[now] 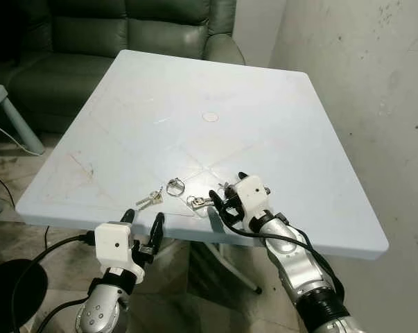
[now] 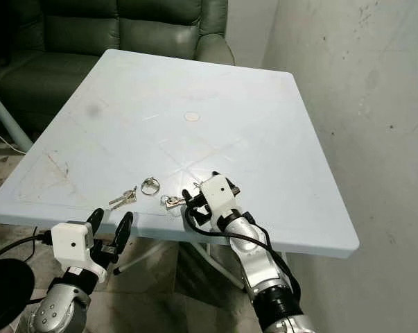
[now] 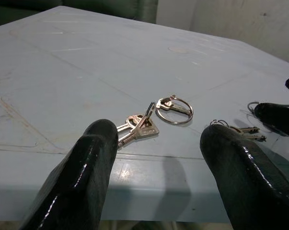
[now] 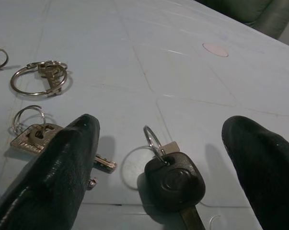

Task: Hang keys on a hook

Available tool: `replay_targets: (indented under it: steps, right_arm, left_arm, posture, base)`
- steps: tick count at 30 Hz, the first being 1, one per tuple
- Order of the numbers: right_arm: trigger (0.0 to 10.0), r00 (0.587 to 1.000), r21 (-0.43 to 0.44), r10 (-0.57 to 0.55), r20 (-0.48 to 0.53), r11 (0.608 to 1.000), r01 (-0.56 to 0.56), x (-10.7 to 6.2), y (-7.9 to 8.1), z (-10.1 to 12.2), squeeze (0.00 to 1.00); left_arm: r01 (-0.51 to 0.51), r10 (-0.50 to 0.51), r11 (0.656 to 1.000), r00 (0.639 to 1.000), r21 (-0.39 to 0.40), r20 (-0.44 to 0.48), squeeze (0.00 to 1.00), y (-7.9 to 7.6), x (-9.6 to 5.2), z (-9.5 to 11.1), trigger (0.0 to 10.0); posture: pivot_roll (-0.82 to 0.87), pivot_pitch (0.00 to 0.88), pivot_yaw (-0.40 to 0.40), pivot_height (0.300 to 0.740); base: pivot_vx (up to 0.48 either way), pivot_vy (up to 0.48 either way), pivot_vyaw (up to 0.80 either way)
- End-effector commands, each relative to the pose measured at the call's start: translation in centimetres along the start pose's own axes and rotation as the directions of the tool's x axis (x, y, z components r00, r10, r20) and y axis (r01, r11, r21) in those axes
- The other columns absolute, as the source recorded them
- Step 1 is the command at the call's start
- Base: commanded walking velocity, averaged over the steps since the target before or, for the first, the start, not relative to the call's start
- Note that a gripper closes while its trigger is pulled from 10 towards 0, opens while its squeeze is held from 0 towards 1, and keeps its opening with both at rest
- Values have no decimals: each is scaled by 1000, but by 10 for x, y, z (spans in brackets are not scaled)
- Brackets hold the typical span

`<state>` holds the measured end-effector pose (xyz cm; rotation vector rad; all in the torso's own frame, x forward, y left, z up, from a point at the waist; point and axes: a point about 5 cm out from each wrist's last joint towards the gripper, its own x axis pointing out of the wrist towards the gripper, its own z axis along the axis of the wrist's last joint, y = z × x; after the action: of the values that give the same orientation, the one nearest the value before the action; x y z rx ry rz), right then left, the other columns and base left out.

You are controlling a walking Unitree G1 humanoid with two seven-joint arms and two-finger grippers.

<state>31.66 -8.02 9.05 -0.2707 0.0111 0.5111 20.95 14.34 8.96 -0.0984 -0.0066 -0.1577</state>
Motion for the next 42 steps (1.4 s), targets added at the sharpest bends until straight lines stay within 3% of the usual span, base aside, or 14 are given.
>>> replay_targets:
  steps: [1,3,22,23,24,25,27,29,30,36,37,38,42]
  right_arm:
    - [1647,1000,-28,6,20,1000,-5,5,1,7,0]
    - [0,1000,-29,10,19,1000,-10,5,2,7,0]
    - [0,998,-96,37,-47,995,-42,9,16,0,0]
    - [2667,998,-96,31,-57,995,-36,10,16,0,0]
    - [4039,998,-94,26,-64,995,-32,11,16,-1,0]
    - [2980,998,-96,22,-64,995,-28,11,16,-1,0]
    - [2510,998,-99,17,-61,995,-23,11,15,0,0]
    - [2784,998,-95,12,-65,995,-19,12,15,0,0]
    - [1490,997,-92,6,-74,996,-13,12,15,-1,0]
    - [1490,996,-92,-2,-84,996,-6,13,14,-2,0]
    - [4784,996,-98,-17,-83,995,9,13,13,-2,0]
    - [10000,995,-111,-43,-85,993,33,14,11,-2,0]
    - [10000,995,-124,-64,-70,991,55,15,10,0,0]
  left_arm:
    - [-3,3,1000,1000,3,-2,0,-3,-2,1,10000]
    - [-6,6,1000,1000,3,-3,0,-3,-3,1,10000]
    - [-34,34,999,999,-7,-11,0,-4,-9,0,10000]
    - [-38,38,999,999,-8,-12,0,-4,-9,0,10000]
    - [-41,41,999,999,-8,-13,0,-4,-9,0,10000]
    - [-42,42,999,999,-8,-14,0,-4,-9,0,10000]
    - [-43,43,999,999,-8,-14,0,-4,-10,0,10000]
    - [-44,44,999,999,-8,-15,0,-4,-10,0,10000]
    - [-45,45,999,999,-8,-15,0,-4,-10,0,10000]
    - [-47,46,999,999,-9,-16,0,-4,-11,0,10000]
    - [-47,47,999,999,-10,-17,0,-4,-11,0,10000]
    - [-47,46,999,999,-11,-17,0,-4,-10,0,10000]
    - [-45,45,999,999,-11,-18,0,-5,-10,0,10000]
  posture:
    - [-11,95,-96,728]
    - [-8,97,-99,728]
    - [11,106,-118,728]
    - [12,107,-119,728]
    - [11,108,-119,728]
    - [11,108,-119,728]
    - [12,109,-119,728]
    - [12,110,-119,728]
    - [12,112,-117,728]
    - [12,112,-117,728]
    - [9,117,-115,728]
    - [9,118,-115,728]
    - [8,119,-114,728]
  base:
    - [0,0,0]
    - [0,0,0]
    - [0,0,0]
    - [0,0,0]
    - [0,0,0]
    - [0,0,0]
    - [0,0,0]
    - [0,0,0]
    - [0,0,0]
    - [0,0,0]
    - [0,0,0]
    - [0,0,0]
    - [0,0,0]
